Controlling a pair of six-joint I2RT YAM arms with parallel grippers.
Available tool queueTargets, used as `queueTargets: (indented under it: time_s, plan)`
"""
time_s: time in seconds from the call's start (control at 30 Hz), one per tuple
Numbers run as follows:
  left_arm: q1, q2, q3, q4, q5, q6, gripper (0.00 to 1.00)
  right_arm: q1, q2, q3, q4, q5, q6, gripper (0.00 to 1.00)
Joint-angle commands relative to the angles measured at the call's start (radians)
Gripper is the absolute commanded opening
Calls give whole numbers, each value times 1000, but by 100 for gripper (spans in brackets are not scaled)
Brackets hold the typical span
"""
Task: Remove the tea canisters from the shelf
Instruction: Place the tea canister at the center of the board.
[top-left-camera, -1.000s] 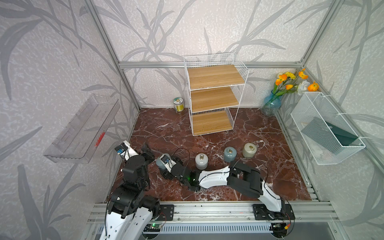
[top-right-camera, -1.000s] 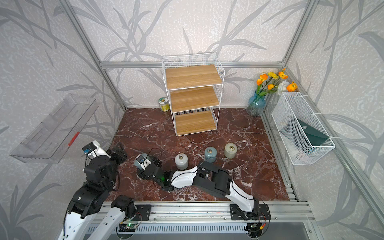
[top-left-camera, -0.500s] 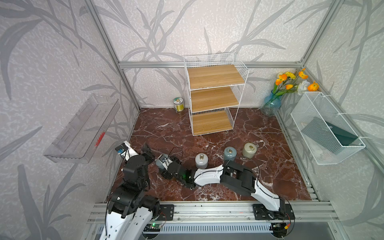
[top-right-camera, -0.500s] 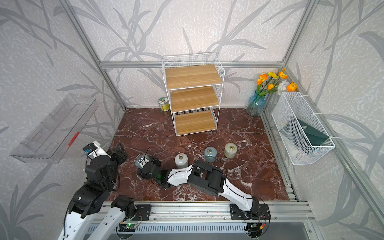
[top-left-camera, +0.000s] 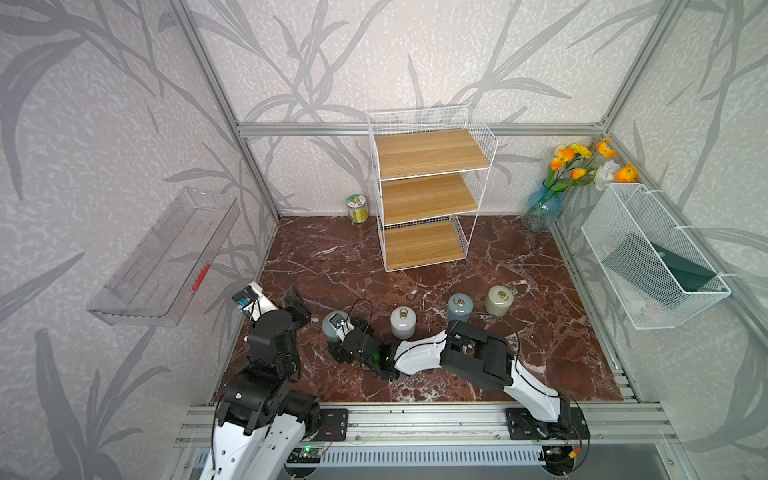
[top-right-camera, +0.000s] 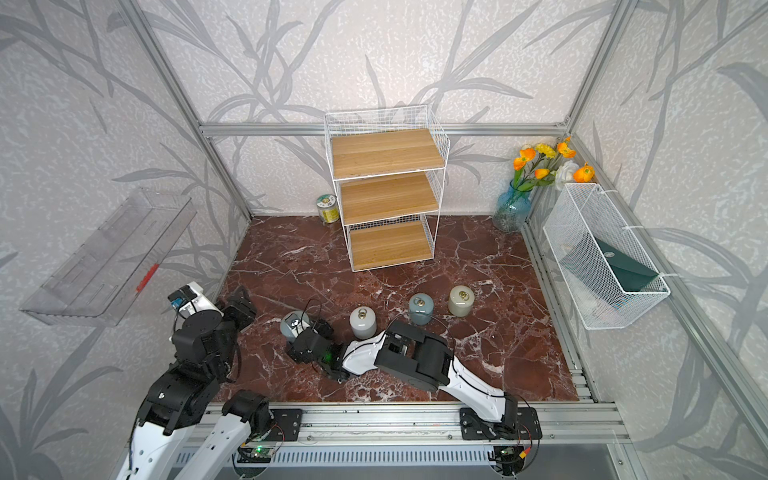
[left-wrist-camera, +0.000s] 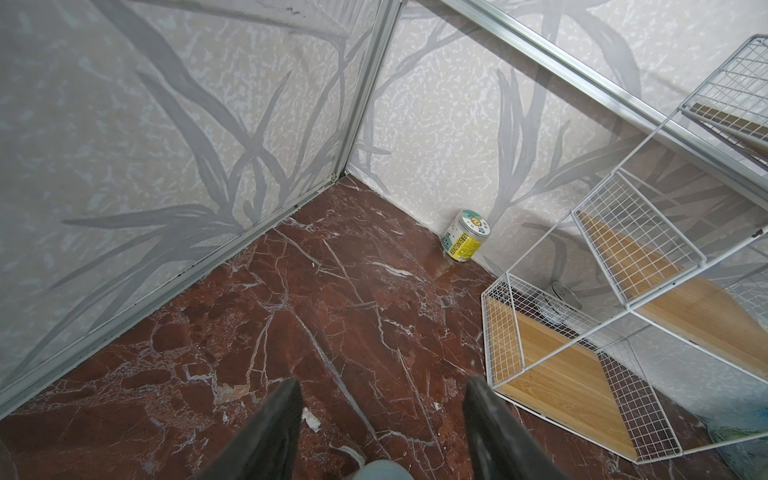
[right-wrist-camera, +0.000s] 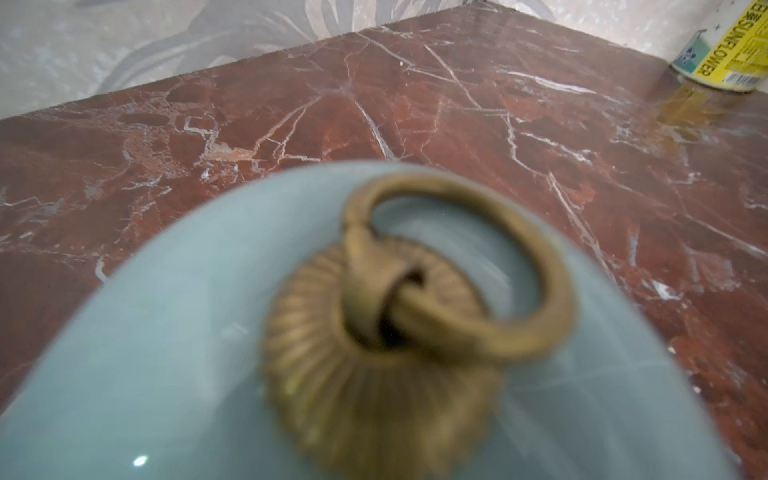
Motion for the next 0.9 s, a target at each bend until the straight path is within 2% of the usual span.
queueTargets:
  time_s: [0.0,0.17,0.37,0.47,0.53,0.57,0.7,0.8,0.87]
  plan:
    - [8,1,-13,13,12,-15,63,-1,-56,-17,-24,25,22,93]
    - [7,4,-9,23,7,-5,63,17,-122,-76,39,31,-9,95]
    - [8,67,36,41,-29,57,67,44,-310,-111,18,30,-101,96]
    - [7,118,75,57,-38,112,78,43,-438,-177,15,17,-103,96]
    - [8,154,91,106,-37,195,87,53,-556,-278,49,54,-106,96]
    - [8,176,97,130,-46,247,88,56,-614,-334,85,71,-124,97]
    - [18,277,105,238,-105,422,91,59,-880,-492,79,268,-239,97]
    - [26,353,72,367,-48,577,100,46,-1048,-555,-26,495,-345,97]
    - [31,408,41,436,-27,636,100,-5,-1174,-618,-118,573,-344,97]
